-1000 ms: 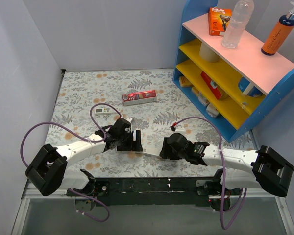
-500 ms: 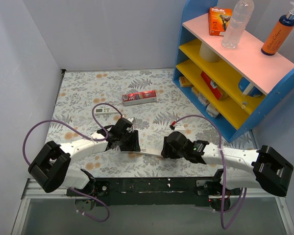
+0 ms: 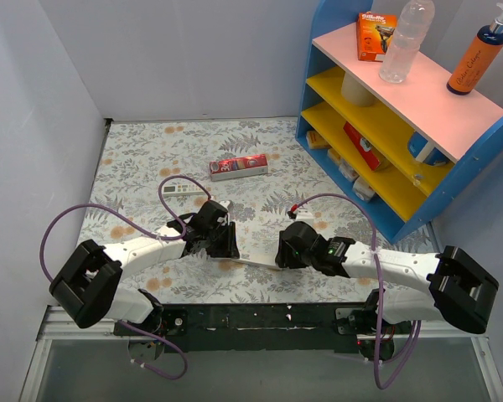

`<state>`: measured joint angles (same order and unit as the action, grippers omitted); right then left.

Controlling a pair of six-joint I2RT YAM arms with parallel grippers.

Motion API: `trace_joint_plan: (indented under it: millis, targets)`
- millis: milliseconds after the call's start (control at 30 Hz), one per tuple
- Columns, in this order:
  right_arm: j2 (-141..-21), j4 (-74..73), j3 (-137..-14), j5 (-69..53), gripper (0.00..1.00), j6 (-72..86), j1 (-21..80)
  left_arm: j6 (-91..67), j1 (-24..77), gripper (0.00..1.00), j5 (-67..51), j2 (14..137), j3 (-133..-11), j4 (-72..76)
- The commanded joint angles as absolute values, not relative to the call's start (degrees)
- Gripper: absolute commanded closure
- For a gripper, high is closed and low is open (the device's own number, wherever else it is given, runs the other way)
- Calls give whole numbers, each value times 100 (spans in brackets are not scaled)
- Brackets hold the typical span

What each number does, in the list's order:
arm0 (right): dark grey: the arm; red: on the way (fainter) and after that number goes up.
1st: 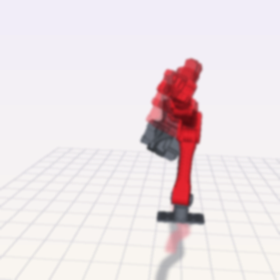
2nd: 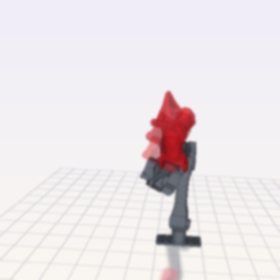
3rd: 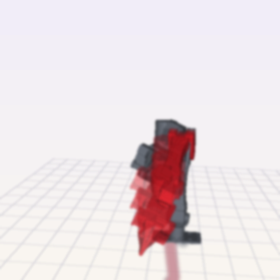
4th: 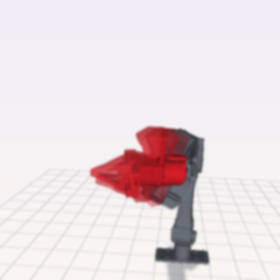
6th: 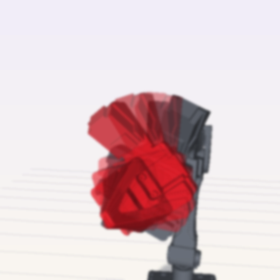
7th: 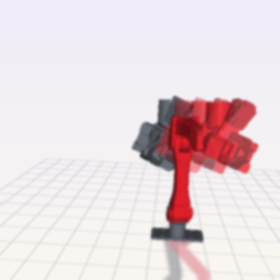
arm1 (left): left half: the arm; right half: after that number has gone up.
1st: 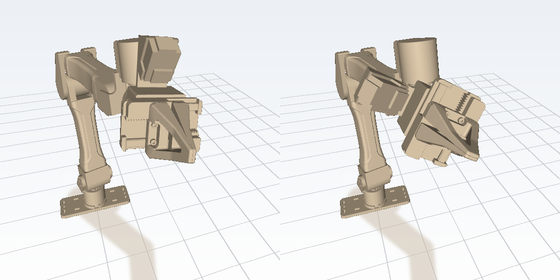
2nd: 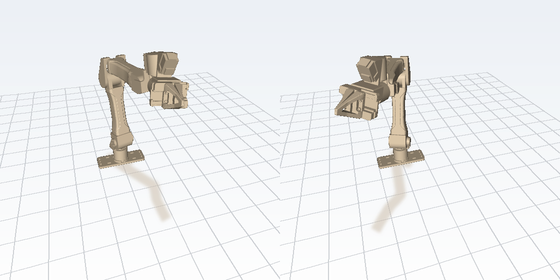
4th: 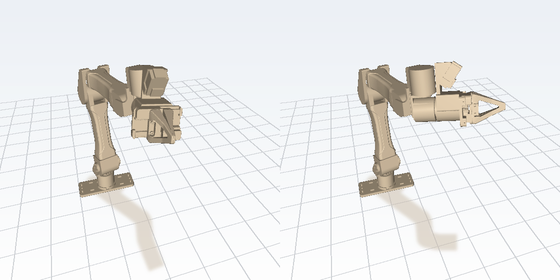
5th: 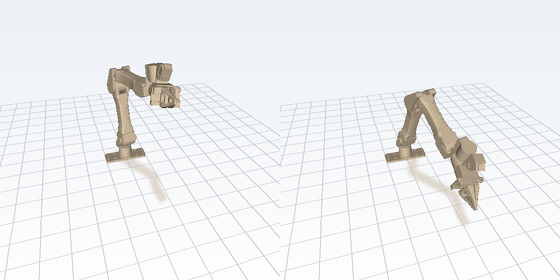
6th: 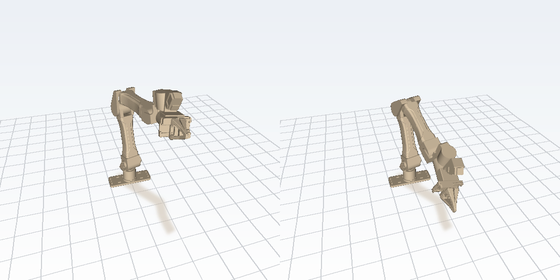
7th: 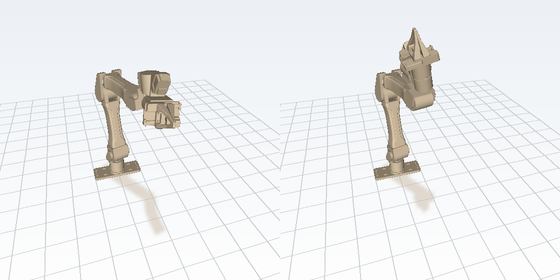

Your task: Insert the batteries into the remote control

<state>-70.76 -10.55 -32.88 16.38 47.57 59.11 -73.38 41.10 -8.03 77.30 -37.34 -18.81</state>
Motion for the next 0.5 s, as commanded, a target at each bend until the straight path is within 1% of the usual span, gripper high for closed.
trace_joint_plan:
  millis: [0, 333, 467]
  targets:
    - [-7093, -1081, -3410, 1670, 52, 4693, 5827, -7295, 4122, 74, -668, 7778, -3823, -1925]
    - [-7400, -976, -3059, 1038, 52, 4728, 5810, -7286, 4122, 75, -721, 7813, -3814, -1942]
    - [-7339, -940, -2874, 984, 52, 4851, 5810, -7295, 4131, 74, -729, 7831, -3814, -1951]
